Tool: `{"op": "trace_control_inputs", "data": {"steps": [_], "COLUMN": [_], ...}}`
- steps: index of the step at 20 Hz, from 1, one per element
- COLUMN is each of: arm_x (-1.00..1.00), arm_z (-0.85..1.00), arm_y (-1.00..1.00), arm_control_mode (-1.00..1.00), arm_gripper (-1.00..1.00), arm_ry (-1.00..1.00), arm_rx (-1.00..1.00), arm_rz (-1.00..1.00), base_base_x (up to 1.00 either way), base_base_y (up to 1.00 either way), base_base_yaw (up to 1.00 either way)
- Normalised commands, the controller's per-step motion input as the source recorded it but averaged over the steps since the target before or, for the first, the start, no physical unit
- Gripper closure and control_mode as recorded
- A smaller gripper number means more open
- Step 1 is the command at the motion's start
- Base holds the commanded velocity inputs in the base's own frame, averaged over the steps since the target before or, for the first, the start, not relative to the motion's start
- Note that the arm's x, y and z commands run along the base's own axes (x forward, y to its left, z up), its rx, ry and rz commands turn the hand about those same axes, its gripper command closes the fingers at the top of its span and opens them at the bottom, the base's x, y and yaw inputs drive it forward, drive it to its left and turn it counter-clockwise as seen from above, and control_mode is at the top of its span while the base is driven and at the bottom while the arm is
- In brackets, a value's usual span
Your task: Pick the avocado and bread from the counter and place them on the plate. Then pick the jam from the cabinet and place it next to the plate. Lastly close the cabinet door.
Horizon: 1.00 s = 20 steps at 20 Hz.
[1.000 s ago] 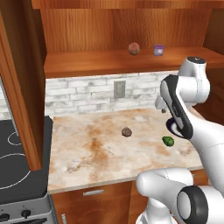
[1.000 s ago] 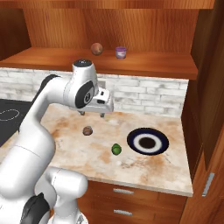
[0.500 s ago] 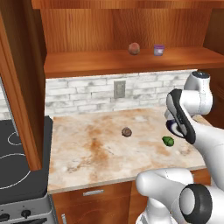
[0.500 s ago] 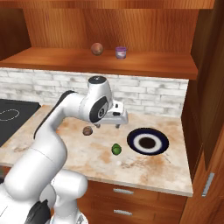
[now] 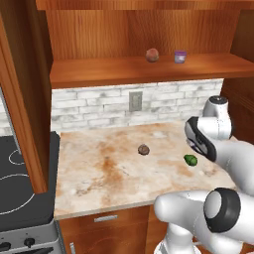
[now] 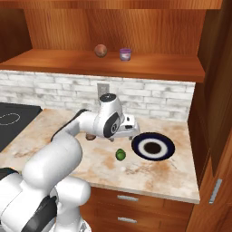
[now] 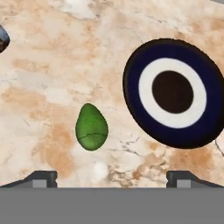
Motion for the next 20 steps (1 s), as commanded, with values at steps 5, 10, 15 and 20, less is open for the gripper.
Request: {"op": "trace_control_inputs", "data": {"steps": [5,10,15,20], "arm_x": [0.31,0.00,0.05,0.01], "arm_z": [-0.55,-0.27,-0.11,-0.16], "arm_y": [-0.14,0.05,0.08,0.15], "arm_control_mode": [-1.00,-1.00,-1.00,-1.00], "arm_gripper": [-1.00,-1.00,-1.00,-1.00], "arm_ry": [0.00,0.00,0.01,0.06], "arm_rx": [0.00,0.04,0.03,0.03], "arm_rz": [0.04,0.01,0.00,0.00], "base_base_x": [0.00,0.00,0.00,0.00], "base_base_y": [0.00,0.00,0.00,0.00], "base_base_yaw": [0.00,0.00,0.00,0.00]}}
